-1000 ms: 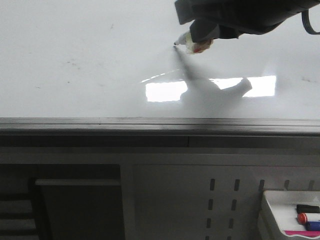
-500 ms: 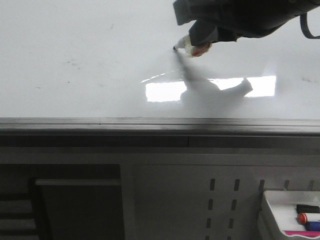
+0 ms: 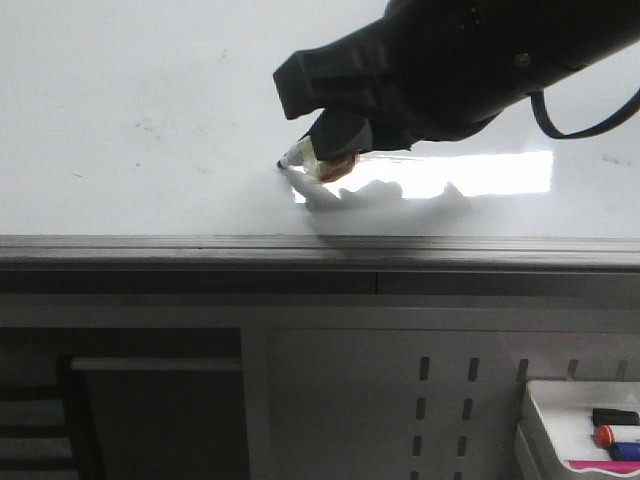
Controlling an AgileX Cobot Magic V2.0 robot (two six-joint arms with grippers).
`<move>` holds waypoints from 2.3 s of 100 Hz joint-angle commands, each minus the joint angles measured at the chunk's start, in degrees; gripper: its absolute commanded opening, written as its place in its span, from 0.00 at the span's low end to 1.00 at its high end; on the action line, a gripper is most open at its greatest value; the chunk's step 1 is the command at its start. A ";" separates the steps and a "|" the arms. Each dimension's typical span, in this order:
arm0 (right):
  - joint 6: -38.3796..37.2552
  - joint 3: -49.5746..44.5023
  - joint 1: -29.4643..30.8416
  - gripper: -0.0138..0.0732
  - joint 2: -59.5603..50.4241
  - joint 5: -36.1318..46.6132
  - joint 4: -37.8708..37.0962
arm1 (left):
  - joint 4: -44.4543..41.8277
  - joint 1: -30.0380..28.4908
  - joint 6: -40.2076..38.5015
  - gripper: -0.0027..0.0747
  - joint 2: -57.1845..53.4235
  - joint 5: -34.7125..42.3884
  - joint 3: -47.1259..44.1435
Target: Write number 4 on whiteboard
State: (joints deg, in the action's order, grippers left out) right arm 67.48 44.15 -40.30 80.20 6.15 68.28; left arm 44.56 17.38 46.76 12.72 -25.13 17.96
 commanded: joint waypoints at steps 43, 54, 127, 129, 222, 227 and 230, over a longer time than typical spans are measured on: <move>0.13 0.73 1.62 0.09 -4.08 4.00 0.14 | 2.35 -0.18 -0.40 0.01 0.43 2.89 1.62; 0.13 -0.87 3.31 0.09 -5.78 4.00 0.14 | 2.43 -0.18 -0.40 0.01 0.43 2.89 1.62; 0.13 -7.63 13.22 0.09 -17.04 -3.89 2.44 | 2.81 -0.18 -0.40 0.01 0.43 2.89 1.62; 0.13 -7.18 13.22 0.09 -17.26 -4.76 2.44 | 2.81 -0.18 -0.40 0.01 0.43 2.89 1.62; 0.13 3.34 13.32 0.09 -5.81 -5.02 1.65 | 4.18 -0.18 -0.09 0.01 0.43 2.89 1.62; 0.13 3.34 13.32 0.09 -5.70 -4.89 1.65 | 4.18 -0.18 -0.09 0.01 0.43 2.89 1.62; 0.13 3.34 13.32 0.09 -5.70 -4.78 1.65 | 4.18 -0.18 -0.09 0.01 0.43 2.89 1.62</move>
State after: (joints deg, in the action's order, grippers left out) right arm 67.48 45.48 -27.40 74.95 -1.76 70.29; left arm 46.62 17.38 46.76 12.72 -25.17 17.87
